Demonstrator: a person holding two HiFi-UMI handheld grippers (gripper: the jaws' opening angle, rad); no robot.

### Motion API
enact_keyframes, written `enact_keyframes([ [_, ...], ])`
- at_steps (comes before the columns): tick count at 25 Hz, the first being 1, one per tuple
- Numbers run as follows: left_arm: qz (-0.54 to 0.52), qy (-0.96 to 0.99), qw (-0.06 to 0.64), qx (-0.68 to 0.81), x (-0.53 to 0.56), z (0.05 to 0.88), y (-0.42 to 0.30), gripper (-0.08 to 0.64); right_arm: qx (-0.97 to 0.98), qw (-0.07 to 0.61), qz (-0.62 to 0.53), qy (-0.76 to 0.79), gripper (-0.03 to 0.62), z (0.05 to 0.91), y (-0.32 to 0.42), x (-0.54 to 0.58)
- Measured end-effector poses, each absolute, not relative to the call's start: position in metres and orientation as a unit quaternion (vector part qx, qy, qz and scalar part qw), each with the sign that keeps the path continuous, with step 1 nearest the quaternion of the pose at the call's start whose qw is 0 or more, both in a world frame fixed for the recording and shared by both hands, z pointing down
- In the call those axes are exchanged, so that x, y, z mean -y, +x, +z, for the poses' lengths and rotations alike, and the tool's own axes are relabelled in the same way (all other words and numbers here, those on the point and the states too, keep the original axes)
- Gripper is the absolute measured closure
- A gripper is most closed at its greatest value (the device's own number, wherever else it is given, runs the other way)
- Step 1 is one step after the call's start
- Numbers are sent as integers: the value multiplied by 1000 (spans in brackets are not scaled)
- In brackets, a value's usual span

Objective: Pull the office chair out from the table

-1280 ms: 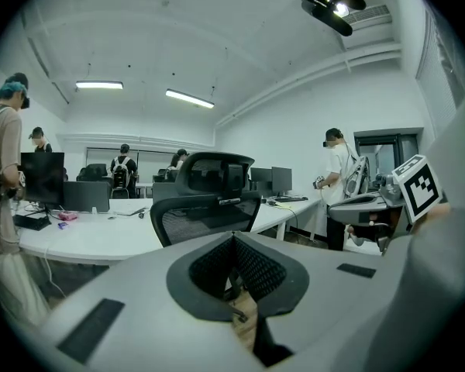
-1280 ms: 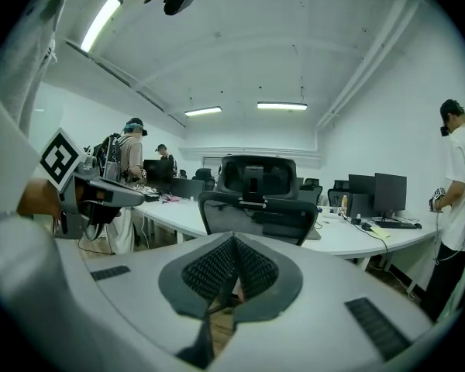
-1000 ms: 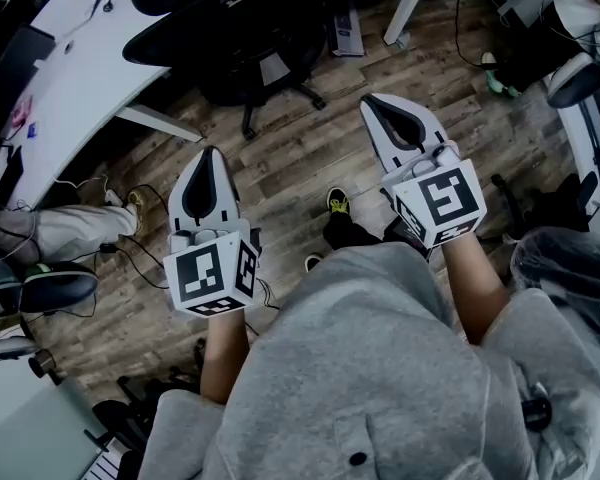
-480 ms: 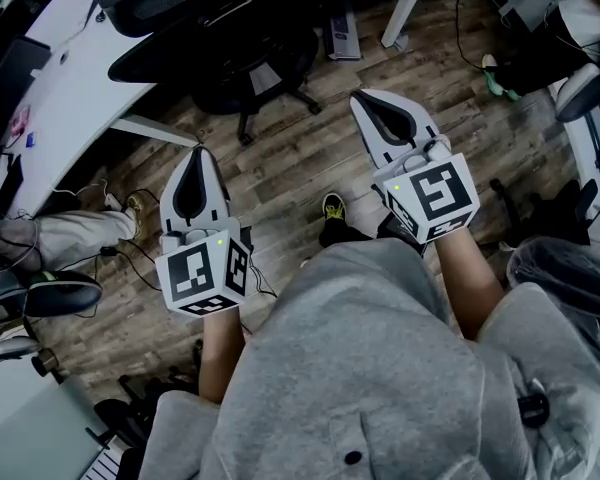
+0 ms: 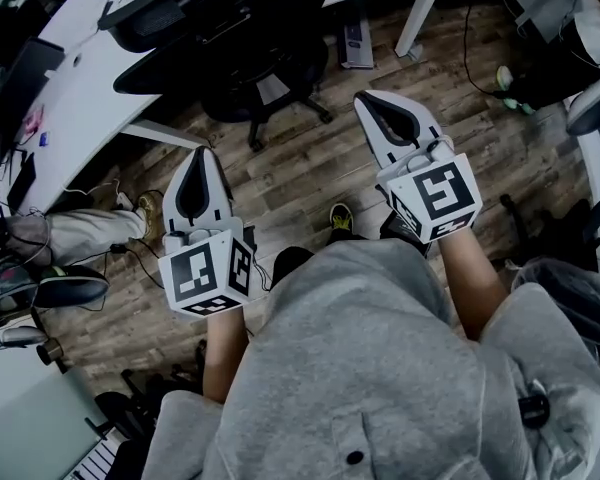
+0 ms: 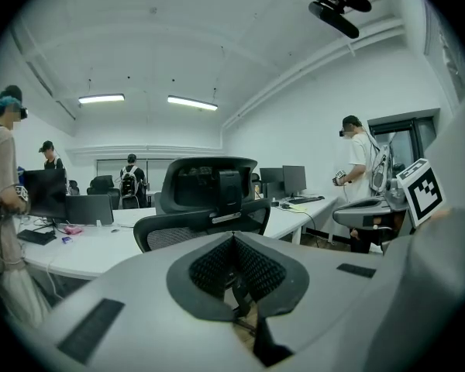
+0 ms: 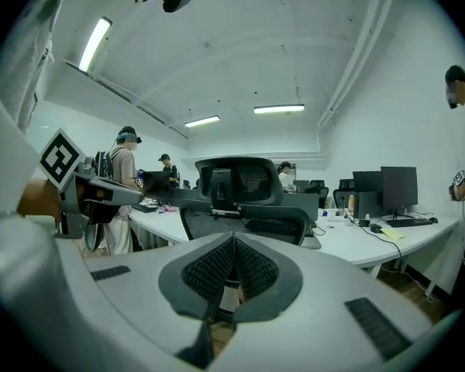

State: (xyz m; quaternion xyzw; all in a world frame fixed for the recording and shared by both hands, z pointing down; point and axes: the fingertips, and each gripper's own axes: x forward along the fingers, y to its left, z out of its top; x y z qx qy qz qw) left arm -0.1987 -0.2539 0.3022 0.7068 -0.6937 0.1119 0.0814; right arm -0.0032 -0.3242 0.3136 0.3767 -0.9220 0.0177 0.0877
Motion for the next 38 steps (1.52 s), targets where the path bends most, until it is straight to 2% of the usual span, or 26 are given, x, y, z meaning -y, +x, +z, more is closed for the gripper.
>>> enact_keyframes([
  [17, 113, 699, 66, 703, 270, 299, -198, 549, 921, 82, 4, 382, 564, 311, 10, 349],
  [38, 120, 682, 69, 718, 344, 307, -251, 549, 922, 98, -30, 372, 563, 305, -20, 430],
])
